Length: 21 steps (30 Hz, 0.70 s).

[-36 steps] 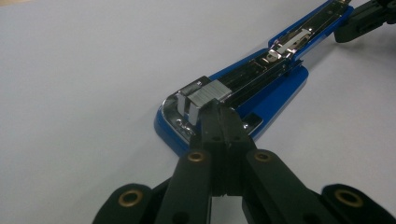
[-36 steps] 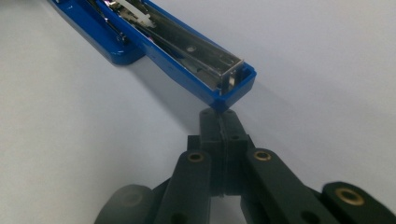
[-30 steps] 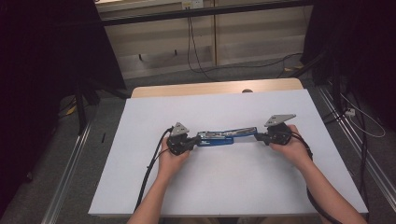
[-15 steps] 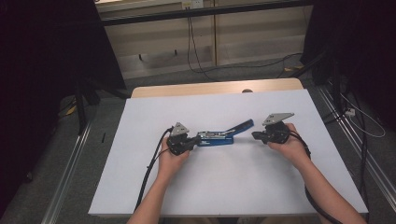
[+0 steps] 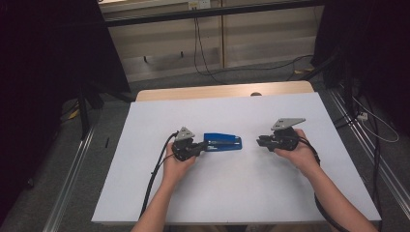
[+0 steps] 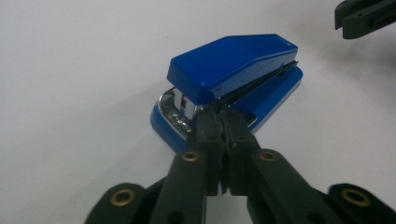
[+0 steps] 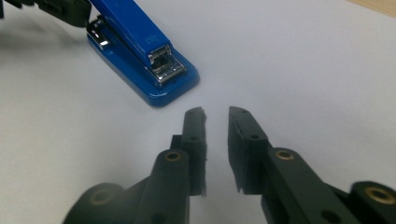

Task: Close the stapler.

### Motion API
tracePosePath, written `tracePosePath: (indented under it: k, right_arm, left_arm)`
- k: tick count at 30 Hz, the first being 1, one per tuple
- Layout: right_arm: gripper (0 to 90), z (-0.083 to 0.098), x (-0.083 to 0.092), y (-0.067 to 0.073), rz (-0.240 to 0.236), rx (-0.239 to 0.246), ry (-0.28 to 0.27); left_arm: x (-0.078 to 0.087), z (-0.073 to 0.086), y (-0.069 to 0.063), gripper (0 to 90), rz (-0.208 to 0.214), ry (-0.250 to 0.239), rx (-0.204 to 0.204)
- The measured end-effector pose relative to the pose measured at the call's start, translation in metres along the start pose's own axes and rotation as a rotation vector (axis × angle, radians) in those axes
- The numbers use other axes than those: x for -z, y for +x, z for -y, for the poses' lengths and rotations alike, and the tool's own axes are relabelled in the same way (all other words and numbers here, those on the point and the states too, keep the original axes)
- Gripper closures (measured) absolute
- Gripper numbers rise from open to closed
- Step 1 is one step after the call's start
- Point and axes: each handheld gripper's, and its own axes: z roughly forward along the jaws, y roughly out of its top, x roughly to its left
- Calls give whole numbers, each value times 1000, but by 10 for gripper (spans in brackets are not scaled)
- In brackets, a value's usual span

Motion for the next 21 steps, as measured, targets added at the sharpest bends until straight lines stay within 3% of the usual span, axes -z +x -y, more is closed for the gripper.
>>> tracePosePath:
  k: [7, 14, 21]
  right_arm:
    - [584, 4, 11, 5, 0, -24, -29]
    - [434, 8, 23, 10, 5, -46, -55]
    - [324, 11, 31, 16, 8, -51, -78]
  left_arm:
    - [10, -3, -6, 732, 26, -27, 12]
    - [22, -2, -8, 549, 26, -34, 28]
    - [35, -2, -12, 384, 17, -51, 17]
